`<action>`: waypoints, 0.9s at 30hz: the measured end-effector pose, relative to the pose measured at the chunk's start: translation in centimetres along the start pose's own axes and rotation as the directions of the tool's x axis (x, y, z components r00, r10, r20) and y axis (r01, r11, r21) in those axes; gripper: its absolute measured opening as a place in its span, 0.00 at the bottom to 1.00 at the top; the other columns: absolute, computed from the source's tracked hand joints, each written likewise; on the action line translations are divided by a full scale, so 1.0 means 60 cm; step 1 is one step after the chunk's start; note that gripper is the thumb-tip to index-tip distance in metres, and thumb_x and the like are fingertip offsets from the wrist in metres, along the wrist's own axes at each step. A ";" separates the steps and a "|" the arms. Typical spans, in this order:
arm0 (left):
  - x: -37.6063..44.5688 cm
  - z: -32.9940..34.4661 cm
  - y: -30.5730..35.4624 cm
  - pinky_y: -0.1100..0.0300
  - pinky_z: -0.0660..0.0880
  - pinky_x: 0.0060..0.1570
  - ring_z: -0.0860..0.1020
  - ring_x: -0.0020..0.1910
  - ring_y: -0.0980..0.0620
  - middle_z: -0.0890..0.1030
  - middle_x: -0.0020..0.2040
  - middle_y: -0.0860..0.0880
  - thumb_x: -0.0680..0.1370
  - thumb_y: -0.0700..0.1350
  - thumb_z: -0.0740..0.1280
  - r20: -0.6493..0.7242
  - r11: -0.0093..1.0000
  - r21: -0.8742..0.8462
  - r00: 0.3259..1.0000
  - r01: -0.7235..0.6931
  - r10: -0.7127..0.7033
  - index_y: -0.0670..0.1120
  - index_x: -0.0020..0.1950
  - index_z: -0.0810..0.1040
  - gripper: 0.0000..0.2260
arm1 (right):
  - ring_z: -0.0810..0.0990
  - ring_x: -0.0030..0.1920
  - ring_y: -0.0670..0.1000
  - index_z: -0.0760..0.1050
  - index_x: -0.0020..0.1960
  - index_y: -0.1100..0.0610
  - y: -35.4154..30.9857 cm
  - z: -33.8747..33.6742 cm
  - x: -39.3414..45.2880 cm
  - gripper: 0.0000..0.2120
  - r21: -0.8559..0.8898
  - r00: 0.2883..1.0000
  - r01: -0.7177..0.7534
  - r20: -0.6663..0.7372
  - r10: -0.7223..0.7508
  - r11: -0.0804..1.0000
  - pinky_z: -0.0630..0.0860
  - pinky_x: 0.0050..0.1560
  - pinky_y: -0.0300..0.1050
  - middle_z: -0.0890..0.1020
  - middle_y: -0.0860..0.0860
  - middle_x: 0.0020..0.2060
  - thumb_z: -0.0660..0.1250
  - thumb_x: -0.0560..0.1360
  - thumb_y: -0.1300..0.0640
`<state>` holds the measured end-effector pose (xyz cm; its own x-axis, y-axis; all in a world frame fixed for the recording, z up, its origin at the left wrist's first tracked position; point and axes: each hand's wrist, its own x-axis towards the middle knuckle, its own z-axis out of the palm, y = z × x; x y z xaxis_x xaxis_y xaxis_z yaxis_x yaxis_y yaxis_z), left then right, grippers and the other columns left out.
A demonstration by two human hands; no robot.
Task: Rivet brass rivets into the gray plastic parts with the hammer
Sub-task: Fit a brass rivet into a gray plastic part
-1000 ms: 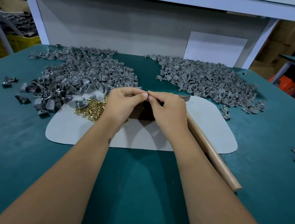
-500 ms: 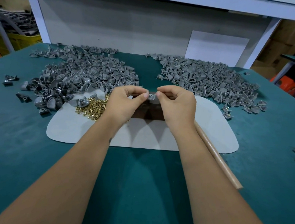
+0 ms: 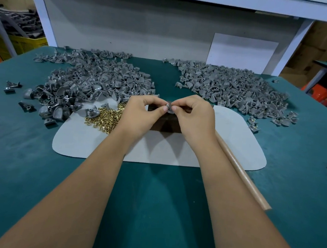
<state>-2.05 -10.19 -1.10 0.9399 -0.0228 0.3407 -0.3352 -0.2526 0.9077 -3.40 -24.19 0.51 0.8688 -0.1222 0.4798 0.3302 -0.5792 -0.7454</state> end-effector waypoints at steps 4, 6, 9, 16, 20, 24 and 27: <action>0.001 0.000 0.000 0.70 0.73 0.49 0.79 0.43 0.66 0.82 0.39 0.61 0.75 0.39 0.73 0.002 0.999 0.030 0.999 -0.038 0.038 0.58 0.39 0.81 0.13 | 0.76 0.43 0.45 0.83 0.44 0.56 0.004 0.001 0.003 0.04 -0.054 1.000 -0.001 0.009 0.002 0.999 0.67 0.43 0.30 0.77 0.46 0.40 0.71 0.72 0.62; 0.002 -0.001 -0.002 0.62 0.74 0.55 0.80 0.51 0.58 0.84 0.43 0.55 0.75 0.40 0.73 -0.018 0.994 0.083 0.997 -0.068 0.070 0.58 0.40 0.81 0.12 | 0.75 0.43 0.45 0.83 0.45 0.56 0.005 0.001 0.004 0.04 -0.075 1.000 -0.003 0.017 0.004 0.997 0.66 0.43 0.33 0.77 0.46 0.41 0.70 0.73 0.62; 0.005 -0.002 -0.002 0.46 0.71 0.65 0.76 0.62 0.42 0.84 0.50 0.47 0.75 0.42 0.74 -0.036 0.982 0.172 0.996 -0.074 0.081 0.59 0.43 0.81 0.10 | 0.75 0.44 0.46 0.83 0.45 0.55 0.004 0.002 0.006 0.04 -0.098 1.000 -0.004 0.026 0.007 0.995 0.65 0.43 0.35 0.78 0.47 0.42 0.69 0.73 0.61; 0.009 -0.002 -0.003 0.46 0.67 0.68 0.74 0.63 0.41 0.84 0.50 0.46 0.74 0.44 0.74 -0.038 0.967 0.241 0.995 -0.085 0.097 0.57 0.45 0.82 0.07 | 0.74 0.50 0.52 0.80 0.44 0.54 0.000 0.004 0.004 0.04 -0.213 0.994 0.087 0.079 -0.071 0.973 0.68 0.51 0.44 0.78 0.50 0.43 0.67 0.74 0.61; 0.010 -0.002 -0.004 0.49 0.64 0.69 0.72 0.65 0.42 0.83 0.50 0.48 0.74 0.43 0.74 -0.050 0.958 0.271 0.993 -0.093 0.111 0.58 0.44 0.80 0.08 | 0.71 0.51 0.52 0.79 0.45 0.55 0.002 0.008 0.003 0.04 -0.287 0.989 0.142 0.088 -0.122 0.947 0.66 0.50 0.45 0.77 0.51 0.44 0.65 0.75 0.60; 0.009 -0.001 -0.006 0.55 0.61 0.71 0.69 0.67 0.45 0.83 0.51 0.49 0.75 0.45 0.73 -0.056 0.956 0.284 0.993 -0.080 0.100 0.58 0.44 0.80 0.08 | 0.71 0.51 0.53 0.77 0.43 0.56 0.003 0.008 0.004 0.04 -0.271 0.991 0.117 0.089 -0.096 0.956 0.68 0.50 0.47 0.76 0.51 0.44 0.65 0.75 0.61; 0.007 0.000 -0.006 0.60 0.59 0.70 0.66 0.69 0.48 0.82 0.51 0.51 0.75 0.45 0.73 -0.057 0.953 0.295 0.995 -0.065 0.086 0.58 0.44 0.81 0.07 | 0.71 0.50 0.53 0.76 0.42 0.56 0.001 0.008 0.006 0.04 -0.291 0.992 0.108 0.094 -0.084 0.951 0.67 0.48 0.45 0.75 0.50 0.42 0.65 0.75 0.61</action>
<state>-1.50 -10.11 -1.30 0.9023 0.0112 0.4309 -0.3616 -0.5242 0.7710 -2.87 -23.89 0.40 0.8689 0.0029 0.4950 0.3000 -0.7984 -0.5220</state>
